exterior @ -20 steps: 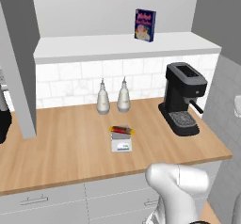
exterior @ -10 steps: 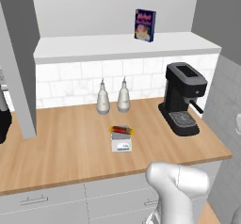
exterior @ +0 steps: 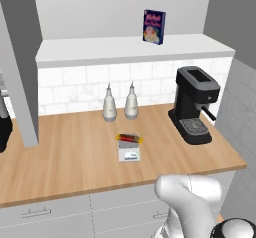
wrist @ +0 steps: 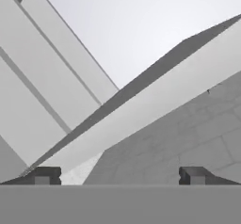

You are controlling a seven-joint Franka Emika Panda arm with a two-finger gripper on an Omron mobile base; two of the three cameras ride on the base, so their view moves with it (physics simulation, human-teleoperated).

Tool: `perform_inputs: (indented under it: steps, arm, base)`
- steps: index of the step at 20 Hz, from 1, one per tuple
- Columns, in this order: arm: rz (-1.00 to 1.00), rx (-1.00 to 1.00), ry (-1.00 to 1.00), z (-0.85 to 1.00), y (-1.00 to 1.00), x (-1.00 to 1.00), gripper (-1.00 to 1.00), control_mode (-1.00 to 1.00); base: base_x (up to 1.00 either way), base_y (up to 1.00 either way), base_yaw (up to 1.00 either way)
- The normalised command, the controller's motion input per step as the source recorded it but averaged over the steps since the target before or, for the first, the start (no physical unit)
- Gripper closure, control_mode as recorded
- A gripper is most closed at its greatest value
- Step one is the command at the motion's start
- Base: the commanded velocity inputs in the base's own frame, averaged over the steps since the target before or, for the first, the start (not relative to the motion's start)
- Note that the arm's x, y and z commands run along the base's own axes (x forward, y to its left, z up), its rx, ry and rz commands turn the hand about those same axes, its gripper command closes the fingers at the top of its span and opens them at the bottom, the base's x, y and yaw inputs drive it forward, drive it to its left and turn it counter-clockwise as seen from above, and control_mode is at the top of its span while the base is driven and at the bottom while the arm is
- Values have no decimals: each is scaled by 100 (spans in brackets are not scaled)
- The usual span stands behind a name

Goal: Pick the bar and place it on the digital scale for weighing, and close the cabinet.

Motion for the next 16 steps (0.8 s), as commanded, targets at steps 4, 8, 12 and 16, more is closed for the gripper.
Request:
perform_inputs:
  steps: [4,8,12,16]
  arm:
    - [-1,0,15,-17,-33,45,-100,-100]
    - [-4,6,11,2,-67,35,-100,-100]
    - [-2,1,16,-35,-74,8,-100,-100]
    - [0,8,3,-2,-58,2,-100,-100]
  base:
    - [0,0,0]
    - [0,0,0]
    - [0,0,0]
    - [0,0,0]
